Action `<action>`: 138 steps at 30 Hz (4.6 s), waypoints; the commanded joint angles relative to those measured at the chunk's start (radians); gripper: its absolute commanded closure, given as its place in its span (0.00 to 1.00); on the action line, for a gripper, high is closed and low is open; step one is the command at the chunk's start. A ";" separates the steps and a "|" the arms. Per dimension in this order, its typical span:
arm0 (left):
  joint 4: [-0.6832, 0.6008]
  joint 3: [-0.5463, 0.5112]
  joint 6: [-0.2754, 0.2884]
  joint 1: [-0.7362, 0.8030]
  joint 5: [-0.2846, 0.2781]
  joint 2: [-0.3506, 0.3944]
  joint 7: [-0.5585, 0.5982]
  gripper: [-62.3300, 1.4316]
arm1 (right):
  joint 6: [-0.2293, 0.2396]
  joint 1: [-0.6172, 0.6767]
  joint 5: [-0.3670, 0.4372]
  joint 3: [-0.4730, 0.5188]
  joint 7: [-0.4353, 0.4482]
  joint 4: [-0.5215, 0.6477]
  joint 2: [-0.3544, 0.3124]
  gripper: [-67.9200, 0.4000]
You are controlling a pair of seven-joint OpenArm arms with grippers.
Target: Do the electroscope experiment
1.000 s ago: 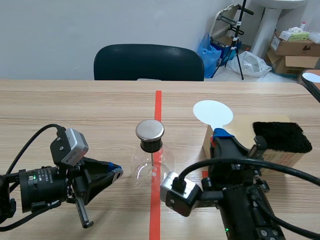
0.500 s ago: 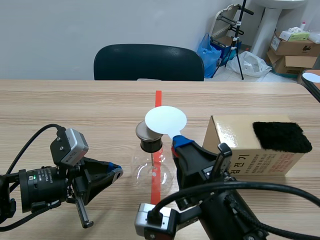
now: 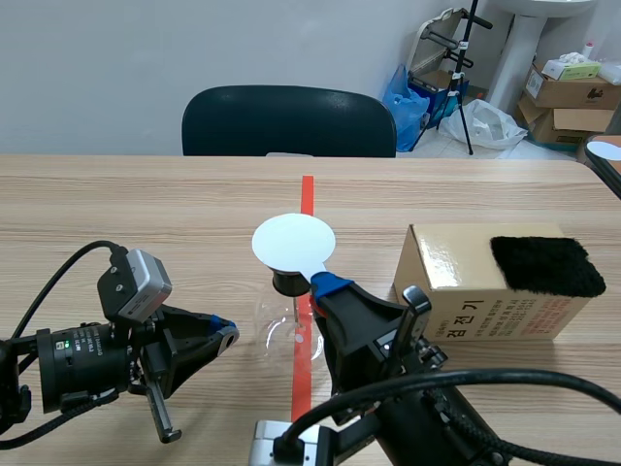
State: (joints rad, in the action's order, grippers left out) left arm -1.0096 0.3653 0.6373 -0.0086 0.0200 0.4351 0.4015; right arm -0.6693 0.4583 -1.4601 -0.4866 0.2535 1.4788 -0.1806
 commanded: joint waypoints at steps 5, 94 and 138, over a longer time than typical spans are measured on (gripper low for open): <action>-0.019 -0.010 0.002 -0.006 -0.007 -0.002 0.021 0.93 | -0.011 -0.007 -0.001 0.001 0.000 0.029 -0.010 0.98; -0.019 -0.010 0.002 -0.006 -0.007 -0.003 0.020 0.93 | -0.011 -0.007 -0.001 0.001 0.000 0.029 -0.010 0.98; -0.019 -0.010 0.002 -0.006 -0.007 -0.003 0.020 0.93 | -0.011 -0.007 -0.001 0.001 -0.325 0.029 -0.010 0.98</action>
State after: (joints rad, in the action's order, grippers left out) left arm -1.0096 0.3653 0.6373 -0.0086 0.0200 0.4351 0.4015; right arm -0.6693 0.4583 -1.4601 -0.4866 -0.0658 1.4788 -0.1806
